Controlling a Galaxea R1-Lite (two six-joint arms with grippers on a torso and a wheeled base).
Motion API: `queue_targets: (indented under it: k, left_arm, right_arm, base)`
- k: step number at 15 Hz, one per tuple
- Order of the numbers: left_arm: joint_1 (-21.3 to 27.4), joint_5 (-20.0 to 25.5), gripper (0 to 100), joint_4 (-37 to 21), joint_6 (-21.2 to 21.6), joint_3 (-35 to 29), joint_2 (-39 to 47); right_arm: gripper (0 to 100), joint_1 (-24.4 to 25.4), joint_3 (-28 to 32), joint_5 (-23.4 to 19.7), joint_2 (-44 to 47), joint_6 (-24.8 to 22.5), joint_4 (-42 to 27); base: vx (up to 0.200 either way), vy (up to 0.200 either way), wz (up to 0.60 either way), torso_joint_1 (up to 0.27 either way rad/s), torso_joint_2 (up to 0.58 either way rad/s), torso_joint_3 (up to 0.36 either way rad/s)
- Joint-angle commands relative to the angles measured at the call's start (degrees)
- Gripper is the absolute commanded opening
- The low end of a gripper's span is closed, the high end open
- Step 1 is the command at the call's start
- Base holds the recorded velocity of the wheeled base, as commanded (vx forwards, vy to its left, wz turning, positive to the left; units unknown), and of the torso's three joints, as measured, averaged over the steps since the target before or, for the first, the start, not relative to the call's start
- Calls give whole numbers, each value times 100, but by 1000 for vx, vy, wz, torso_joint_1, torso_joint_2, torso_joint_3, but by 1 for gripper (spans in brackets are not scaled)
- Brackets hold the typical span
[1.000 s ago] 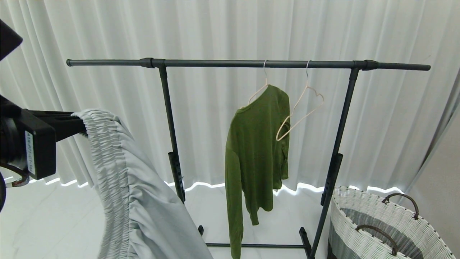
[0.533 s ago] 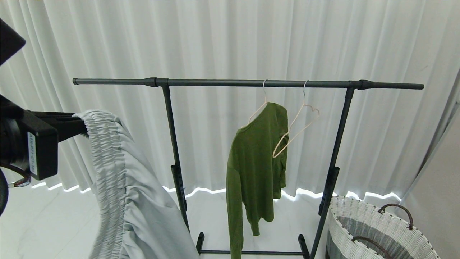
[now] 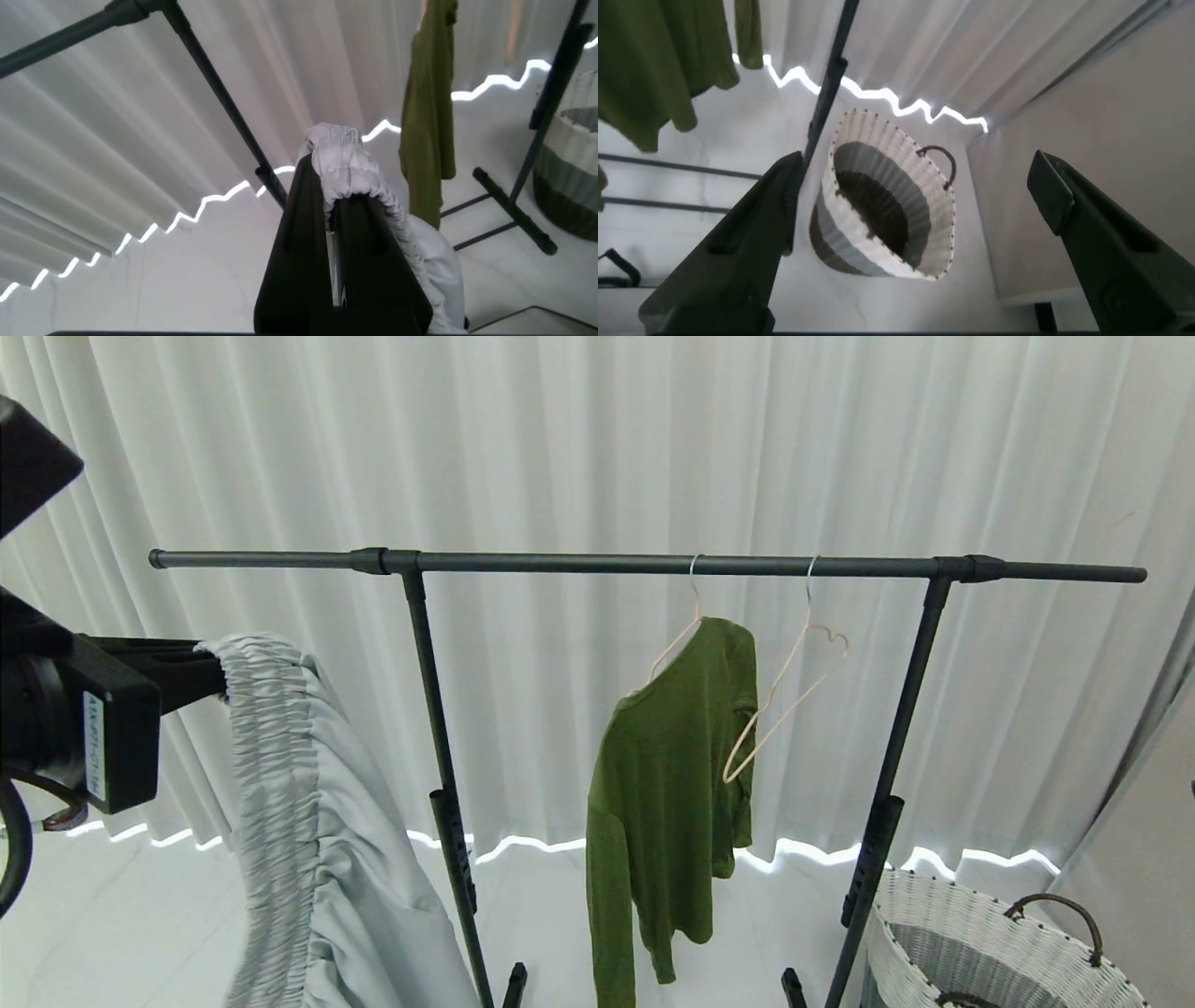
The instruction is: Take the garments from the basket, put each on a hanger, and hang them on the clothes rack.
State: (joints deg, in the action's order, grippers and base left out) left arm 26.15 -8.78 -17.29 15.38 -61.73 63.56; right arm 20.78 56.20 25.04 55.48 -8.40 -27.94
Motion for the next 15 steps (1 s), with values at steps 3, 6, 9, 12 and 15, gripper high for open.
queue_targets:
  k: [3,6,9,12,15]
  left_arm:
    - [4,-1,0,-3,0,12,7]
    - [-5,-1,0,-3,0,21,-2]
    - [4,-1,0,6,0,126,-2]
    - [-5,-1,0,24,17,381,-81]
    - [-163,-1,0,147,52,540,-107]
  right_arm:
    - [100,5,-21,-8,-20,5,-1]
    - [100,5,-30,-61,-2,31,26]
    - [100,5,-302,-623,59,84,500]
    - [100,136,-812,-860,429,260,1485]
    - [100,602,-979,-887,1176,778,2381]
  base:
    - [200,0,0,-1,4,1]
    - [200,0,0,4,7,4]
    - [133,0,0,2,5,2]
    - [0,0,0,0,0,0]
    - [0,0,0,0,0,0]
